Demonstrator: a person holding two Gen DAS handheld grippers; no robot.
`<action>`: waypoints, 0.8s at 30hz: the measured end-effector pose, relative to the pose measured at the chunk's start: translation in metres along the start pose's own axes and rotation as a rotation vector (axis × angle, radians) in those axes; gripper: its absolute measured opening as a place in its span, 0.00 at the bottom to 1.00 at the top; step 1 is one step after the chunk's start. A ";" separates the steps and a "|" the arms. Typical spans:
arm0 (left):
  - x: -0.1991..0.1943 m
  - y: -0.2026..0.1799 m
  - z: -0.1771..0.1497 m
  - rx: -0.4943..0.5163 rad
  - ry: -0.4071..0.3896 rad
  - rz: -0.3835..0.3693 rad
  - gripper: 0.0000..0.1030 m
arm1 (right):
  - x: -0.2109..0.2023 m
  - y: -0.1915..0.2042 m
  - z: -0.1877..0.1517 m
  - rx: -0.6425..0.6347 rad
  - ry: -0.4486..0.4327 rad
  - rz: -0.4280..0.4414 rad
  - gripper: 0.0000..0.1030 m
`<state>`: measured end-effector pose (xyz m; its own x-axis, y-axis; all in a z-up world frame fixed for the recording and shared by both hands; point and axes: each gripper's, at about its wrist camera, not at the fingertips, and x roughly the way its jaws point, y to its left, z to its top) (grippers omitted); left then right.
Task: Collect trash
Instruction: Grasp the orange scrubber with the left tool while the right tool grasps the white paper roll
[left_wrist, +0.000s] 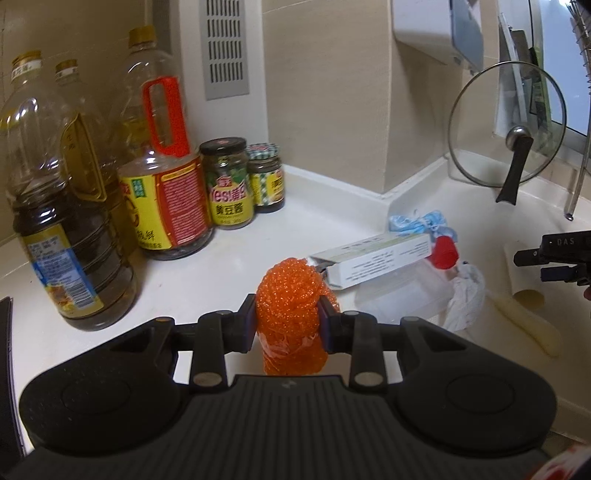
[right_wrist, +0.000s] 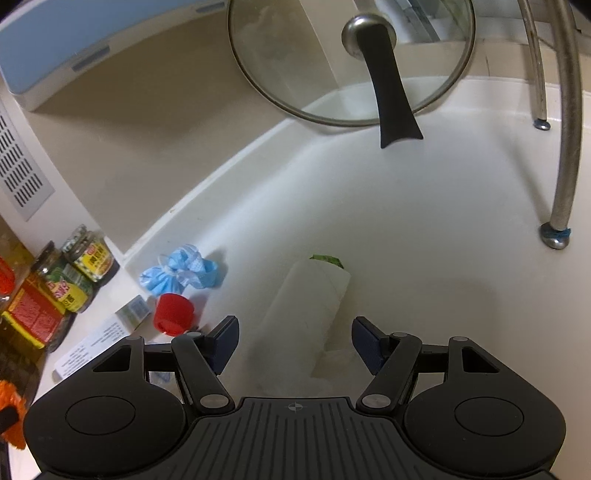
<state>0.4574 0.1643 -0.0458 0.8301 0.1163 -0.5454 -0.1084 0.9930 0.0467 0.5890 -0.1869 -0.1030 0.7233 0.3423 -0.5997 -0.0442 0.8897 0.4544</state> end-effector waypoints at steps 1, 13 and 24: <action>0.000 0.002 -0.001 -0.003 0.003 0.002 0.29 | 0.002 0.002 0.000 -0.001 0.001 -0.011 0.65; -0.012 0.012 -0.003 -0.030 -0.006 0.026 0.29 | 0.009 0.024 -0.008 -0.137 -0.006 -0.073 0.44; -0.051 -0.006 -0.010 -0.065 -0.026 0.047 0.29 | -0.034 0.008 0.001 -0.152 -0.069 -0.009 0.42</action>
<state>0.4102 0.1526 -0.0269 0.8373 0.1642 -0.5215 -0.1821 0.9831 0.0172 0.5649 -0.1916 -0.0783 0.7696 0.3172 -0.5542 -0.1373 0.9298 0.3415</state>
